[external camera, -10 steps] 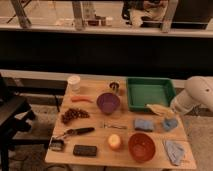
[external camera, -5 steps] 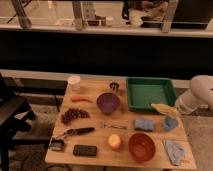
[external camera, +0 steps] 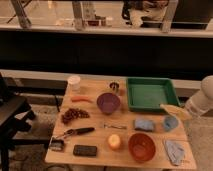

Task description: Place banana in plastic cup

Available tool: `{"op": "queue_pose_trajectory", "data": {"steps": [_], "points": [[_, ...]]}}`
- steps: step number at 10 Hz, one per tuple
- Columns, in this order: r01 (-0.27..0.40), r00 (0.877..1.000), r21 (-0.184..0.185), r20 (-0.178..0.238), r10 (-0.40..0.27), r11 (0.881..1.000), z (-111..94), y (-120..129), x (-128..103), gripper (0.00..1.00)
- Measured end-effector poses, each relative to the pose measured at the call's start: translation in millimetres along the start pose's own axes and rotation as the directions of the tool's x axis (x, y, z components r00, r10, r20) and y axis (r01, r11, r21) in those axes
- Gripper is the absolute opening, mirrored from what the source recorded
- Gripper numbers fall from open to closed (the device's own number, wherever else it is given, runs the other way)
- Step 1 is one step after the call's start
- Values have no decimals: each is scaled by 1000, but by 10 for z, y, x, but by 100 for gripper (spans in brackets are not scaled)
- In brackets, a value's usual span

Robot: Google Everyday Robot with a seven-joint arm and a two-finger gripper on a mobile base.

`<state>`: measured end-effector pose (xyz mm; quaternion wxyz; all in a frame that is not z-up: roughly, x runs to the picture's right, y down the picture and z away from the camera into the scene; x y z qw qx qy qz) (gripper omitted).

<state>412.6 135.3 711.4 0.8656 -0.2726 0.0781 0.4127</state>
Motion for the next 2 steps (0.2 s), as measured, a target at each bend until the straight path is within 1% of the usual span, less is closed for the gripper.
{"op": "queue_pose_trajectory", "data": {"steps": [1, 2], "points": [[-8, 1000, -2, -7, 8, 1000, -12, -20, 97, 0], [-8, 1000, -12, -10, 8, 1000, -10, -19, 168, 0]]}}
